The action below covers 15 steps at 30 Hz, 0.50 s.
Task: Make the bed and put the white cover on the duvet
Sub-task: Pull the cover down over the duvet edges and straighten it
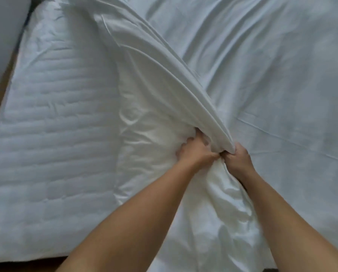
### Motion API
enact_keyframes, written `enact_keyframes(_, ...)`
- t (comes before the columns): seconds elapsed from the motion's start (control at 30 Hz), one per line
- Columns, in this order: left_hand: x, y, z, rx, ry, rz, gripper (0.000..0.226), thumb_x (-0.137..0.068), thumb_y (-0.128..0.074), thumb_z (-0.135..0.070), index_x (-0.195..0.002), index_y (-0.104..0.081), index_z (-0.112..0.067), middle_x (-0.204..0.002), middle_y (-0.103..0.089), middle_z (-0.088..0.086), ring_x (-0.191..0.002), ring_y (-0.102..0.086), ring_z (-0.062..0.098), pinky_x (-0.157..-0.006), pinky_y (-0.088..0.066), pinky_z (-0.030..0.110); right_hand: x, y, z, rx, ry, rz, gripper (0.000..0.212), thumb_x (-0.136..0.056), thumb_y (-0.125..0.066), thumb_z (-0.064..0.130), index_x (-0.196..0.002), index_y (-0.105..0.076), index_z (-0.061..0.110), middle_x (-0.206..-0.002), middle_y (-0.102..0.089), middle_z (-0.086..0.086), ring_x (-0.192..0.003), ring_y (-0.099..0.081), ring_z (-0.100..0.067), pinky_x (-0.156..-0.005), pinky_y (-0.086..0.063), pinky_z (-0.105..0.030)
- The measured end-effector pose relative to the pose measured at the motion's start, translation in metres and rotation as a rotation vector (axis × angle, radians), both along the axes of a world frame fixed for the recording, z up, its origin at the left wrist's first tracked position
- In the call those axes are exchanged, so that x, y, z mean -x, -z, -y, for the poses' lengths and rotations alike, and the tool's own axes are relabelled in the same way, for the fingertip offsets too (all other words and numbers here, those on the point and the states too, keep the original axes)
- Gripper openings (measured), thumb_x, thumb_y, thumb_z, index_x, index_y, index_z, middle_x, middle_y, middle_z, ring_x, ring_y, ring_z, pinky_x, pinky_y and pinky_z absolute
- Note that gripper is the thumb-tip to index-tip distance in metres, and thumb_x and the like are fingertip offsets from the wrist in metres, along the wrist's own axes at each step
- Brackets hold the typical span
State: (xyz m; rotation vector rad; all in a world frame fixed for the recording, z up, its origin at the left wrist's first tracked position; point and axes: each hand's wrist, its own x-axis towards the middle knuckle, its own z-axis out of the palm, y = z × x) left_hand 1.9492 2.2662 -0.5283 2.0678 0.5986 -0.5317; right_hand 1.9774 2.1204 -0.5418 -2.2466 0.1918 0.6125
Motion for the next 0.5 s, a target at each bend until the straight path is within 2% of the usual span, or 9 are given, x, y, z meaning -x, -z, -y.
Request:
enact_keyframes(0.07,0.010,0.020,0.022,-0.301,0.077,-0.170,0.111,-0.075,-0.062,-0.063,-0.158,0.008,-0.040,-0.145,-0.044,0.011,-0.135,-0.043,0.034,-0.112,-0.032,0.052,0.000,0.027,0.031,0.014,0.001,-0.117,0.033,-0.090,-0.066,0.040,-0.112,-0.065,0.016,-0.102,-0.068,-0.005,-0.102,-0.063,-0.034,-0.074,-0.043,-0.035)
enact_keyframes(0.13,0.033,0.025,0.032,-0.434,0.012,-0.209,0.100,-0.080,-0.058,-0.055,-0.159,0.000,-0.037,-0.143,-0.044,0.009,-0.135,-0.041,0.033,-0.111,-0.030,0.053,0.010,0.039,0.051,-0.037,-0.041,-0.212,0.053,-0.081,-0.076,0.054,-0.121,-0.063,0.021,-0.111,-0.069,-0.001,-0.104,-0.065,-0.026,-0.084,-0.050,-0.034)
enact_keyframes(0.2,0.059,0.033,0.032,-0.443,-0.102,-0.199,0.085,-0.078,-0.063,-0.050,-0.151,-0.023,-0.031,-0.134,-0.053,0.007,-0.129,-0.050,0.033,-0.107,-0.038,0.050,0.029,0.044,0.062,-0.092,-0.123,-0.320,0.060,-0.068,-0.087,0.057,-0.113,-0.062,0.026,-0.103,-0.071,0.008,-0.095,-0.067,-0.015,-0.087,-0.055,-0.035)
enact_keyframes(0.27,0.086,0.040,0.025,-0.426,-0.163,-0.203,0.060,-0.080,-0.065,-0.045,-0.132,-0.043,-0.024,-0.120,-0.063,0.006,-0.117,-0.060,0.033,-0.098,-0.047,0.044,0.049,0.050,0.071,-0.061,-0.191,-0.384,0.061,-0.058,-0.089,0.056,-0.106,-0.064,0.026,-0.093,-0.073,0.012,-0.088,-0.070,-0.012,-0.085,-0.058,-0.037)
enact_keyframes(0.37,0.119,0.041,0.026,-0.335,-0.226,-0.156,0.035,-0.087,-0.063,-0.033,-0.118,-0.059,-0.018,-0.103,-0.069,0.006,-0.100,-0.064,0.033,-0.083,-0.051,0.039,0.061,0.060,0.082,0.022,-0.262,-0.373,0.089,-0.046,-0.078,0.077,-0.118,-0.062,0.027,-0.102,-0.071,0.011,-0.098,-0.068,-0.018,-0.088,-0.057,-0.039)
enact_keyframes(0.43,0.127,0.039,0.029,-0.293,-0.284,-0.121,0.028,-0.089,-0.059,-0.027,-0.115,-0.063,-0.016,-0.098,-0.069,0.009,-0.096,-0.064,0.034,-0.080,-0.051,0.039,0.062,0.057,0.085,0.041,-0.248,-0.356,0.094,-0.050,-0.076,0.081,-0.124,-0.055,0.028,-0.109,-0.066,0.009,-0.105,-0.065,-0.022,-0.090,-0.053,-0.039)
enact_keyframes(0.5,0.127,0.039,0.032,-0.288,-0.373,-0.143,0.027,-0.091,-0.055,-0.025,-0.114,-0.064,-0.013,-0.105,-0.069,0.011,-0.099,-0.062,0.034,-0.079,-0.048,0.037,0.069,0.045,0.085,0.079,-0.242,-0.340,0.099,-0.059,-0.073,0.080,-0.134,-0.042,0.024,-0.116,-0.062,0.000,-0.110,-0.060,-0.030,-0.089,-0.049,-0.041)
